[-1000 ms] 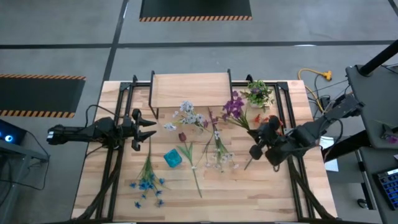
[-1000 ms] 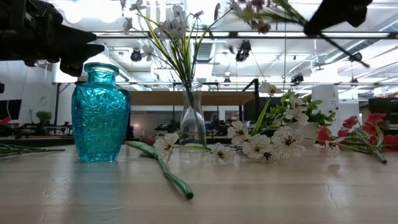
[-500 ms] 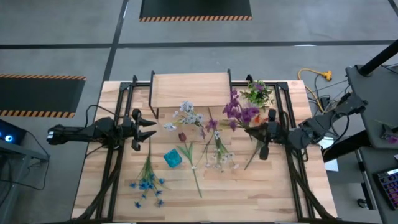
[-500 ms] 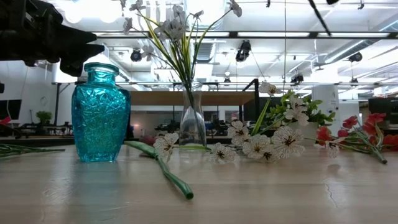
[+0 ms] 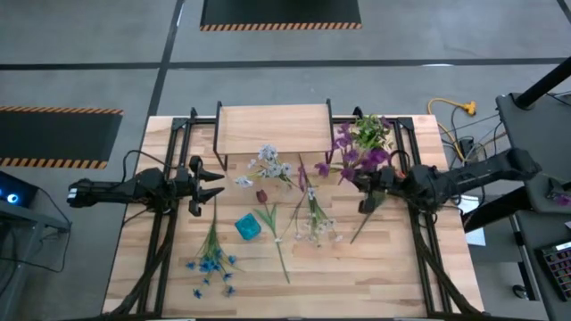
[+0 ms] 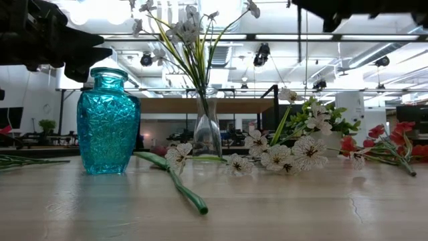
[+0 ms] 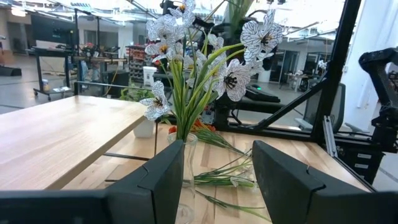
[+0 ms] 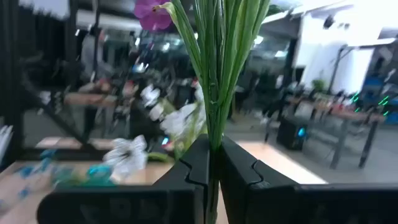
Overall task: Pick and place flowers into a vace then onto a shelf
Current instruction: Put the purple flowers into the transparent vase
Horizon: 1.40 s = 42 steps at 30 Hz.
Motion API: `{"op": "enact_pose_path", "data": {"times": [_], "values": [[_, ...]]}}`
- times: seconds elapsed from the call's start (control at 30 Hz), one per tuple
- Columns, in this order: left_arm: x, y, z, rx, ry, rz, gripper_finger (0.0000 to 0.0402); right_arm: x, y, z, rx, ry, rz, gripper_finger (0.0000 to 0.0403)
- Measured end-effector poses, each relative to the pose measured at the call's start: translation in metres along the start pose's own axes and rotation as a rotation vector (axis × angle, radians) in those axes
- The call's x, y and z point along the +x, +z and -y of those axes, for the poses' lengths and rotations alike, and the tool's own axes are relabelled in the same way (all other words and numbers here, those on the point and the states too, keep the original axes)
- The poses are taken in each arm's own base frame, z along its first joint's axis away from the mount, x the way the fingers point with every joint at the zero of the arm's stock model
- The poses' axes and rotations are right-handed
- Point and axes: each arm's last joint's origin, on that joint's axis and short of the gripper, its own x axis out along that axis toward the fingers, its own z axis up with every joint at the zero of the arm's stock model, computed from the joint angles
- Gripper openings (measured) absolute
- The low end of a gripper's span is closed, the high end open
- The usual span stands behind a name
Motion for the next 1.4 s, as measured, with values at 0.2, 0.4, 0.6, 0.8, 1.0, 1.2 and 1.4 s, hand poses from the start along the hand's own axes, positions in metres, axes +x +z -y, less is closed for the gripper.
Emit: {"op": "enact_pose_path", "data": {"times": [0.2,0.4,0.6,0.8,1.0,1.2,1.4], "values": [[0.000,0.000,0.000,-0.001,0.000,0.005,0.0174,0.008,-0.020,0.006,-0.017,0.004,0.145,0.0013],[0.000,0.000,0.000,-0.001,0.000,0.005,0.0174,0.027,-0.039,0.005,-0.008,-0.003,0.121,0.0013],[0.000,0.001,0.000,-0.001,0.000,0.007,0.0174,0.050,-0.051,-0.002,-0.018,-0.011,0.132,0.0013],[0.000,0.001,0.000,-0.001,0.000,0.007,0.0174,0.067,-0.057,-0.002,-0.022,-0.047,0.217,0.0013],[0.000,0.001,0.000,-0.001,0.000,0.006,0.0174,0.089,-0.068,-0.002,-0.030,-0.067,0.229,0.0013],[0.000,0.000,0.000,0.000,0.000,0.003,0.0174,0.110,-0.068,-0.003,-0.013,-0.078,0.250,0.0013],[0.000,0.000,0.000,0.000,0.000,0.003,0.0174,0.123,-0.072,-0.005,0.004,-0.074,0.252,0.0013]]}}
